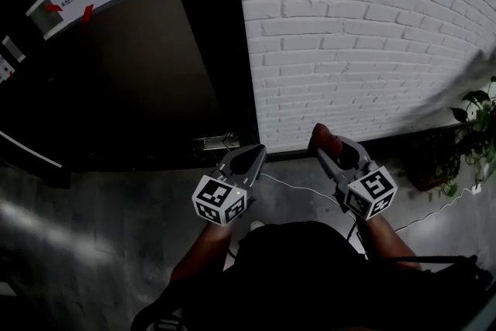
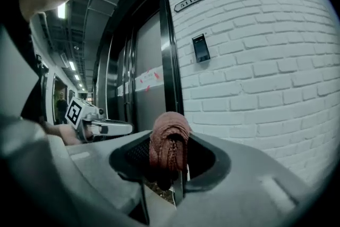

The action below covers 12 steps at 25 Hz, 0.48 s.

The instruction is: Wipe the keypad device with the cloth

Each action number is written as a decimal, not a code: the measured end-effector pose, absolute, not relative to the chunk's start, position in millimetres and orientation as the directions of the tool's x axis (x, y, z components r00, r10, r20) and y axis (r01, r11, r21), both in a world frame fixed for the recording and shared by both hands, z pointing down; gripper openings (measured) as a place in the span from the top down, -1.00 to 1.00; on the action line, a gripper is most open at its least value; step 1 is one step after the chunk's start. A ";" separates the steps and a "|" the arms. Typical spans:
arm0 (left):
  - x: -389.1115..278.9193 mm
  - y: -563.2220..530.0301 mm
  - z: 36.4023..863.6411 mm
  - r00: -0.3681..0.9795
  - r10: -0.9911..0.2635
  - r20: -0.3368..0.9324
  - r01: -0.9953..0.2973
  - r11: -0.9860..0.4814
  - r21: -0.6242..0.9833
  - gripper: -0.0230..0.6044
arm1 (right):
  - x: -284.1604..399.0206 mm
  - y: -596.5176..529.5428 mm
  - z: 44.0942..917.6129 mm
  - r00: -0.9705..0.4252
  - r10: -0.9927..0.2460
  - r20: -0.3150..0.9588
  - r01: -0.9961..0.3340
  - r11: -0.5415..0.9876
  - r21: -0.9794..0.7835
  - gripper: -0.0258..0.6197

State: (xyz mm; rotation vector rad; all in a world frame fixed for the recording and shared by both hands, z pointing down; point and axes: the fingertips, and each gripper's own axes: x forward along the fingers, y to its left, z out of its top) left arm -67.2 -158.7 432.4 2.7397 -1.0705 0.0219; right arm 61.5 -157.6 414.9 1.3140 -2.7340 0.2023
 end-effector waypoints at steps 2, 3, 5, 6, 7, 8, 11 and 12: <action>-57.6 -150.1 430.1 0.721 -0.687 0.089 -0.690 -0.700 0.184 0.87 | 66.9 -138.7 412.8 -0.643 -0.752 0.144 -0.764 0.643 -0.052 0.48; -51.1 -144.6 428.9 0.715 -0.693 0.089 -0.695 -0.694 0.186 0.87 | 71.4 -130.1 412.6 -0.649 -0.747 0.144 -0.759 0.650 -0.047 0.48; -36.1 -132.8 427.6 0.710 -0.698 0.089 -0.701 -0.689 0.185 0.87 | 83.4 -114.6 414.5 -0.652 -0.744 0.144 -0.756 0.652 -0.055 0.48; -28.6 -126.7 427.1 0.709 -0.700 0.088 -0.702 -0.688 0.184 0.87 | 90.3 -107.5 417.0 -0.652 -0.744 0.148 -0.756 0.652 -0.058 0.48; -22.0 -120.6 426.4 0.706 -0.703 0.087 -0.705 -0.686 0.182 0.87 | 96.7 -100.7 419.8 -0.653 -0.742 0.153 -0.756 0.652 -0.061 0.48; -16.9 -114.5 425.6 0.702 -0.707 0.085 -0.709 -0.682 0.180 0.87 | 102.1 -94.2 422.1 -0.655 -0.740 0.154 -0.754 0.654 -0.063 0.48; -7.7 -96.8 425.4 0.679 -0.729 0.082 -0.730 -0.660 0.178 0.87 | 112.8 -75.2 429.2 -0.669 -0.727 0.155 -0.741 0.668 -0.069 0.48; -4.8 -90.6 426.3 0.674 -0.734 0.083 -0.735 -0.654 0.179 0.87 | 115.9 -68.8 431.4 -0.672 -0.724 0.156 -0.738 0.672 -0.066 0.48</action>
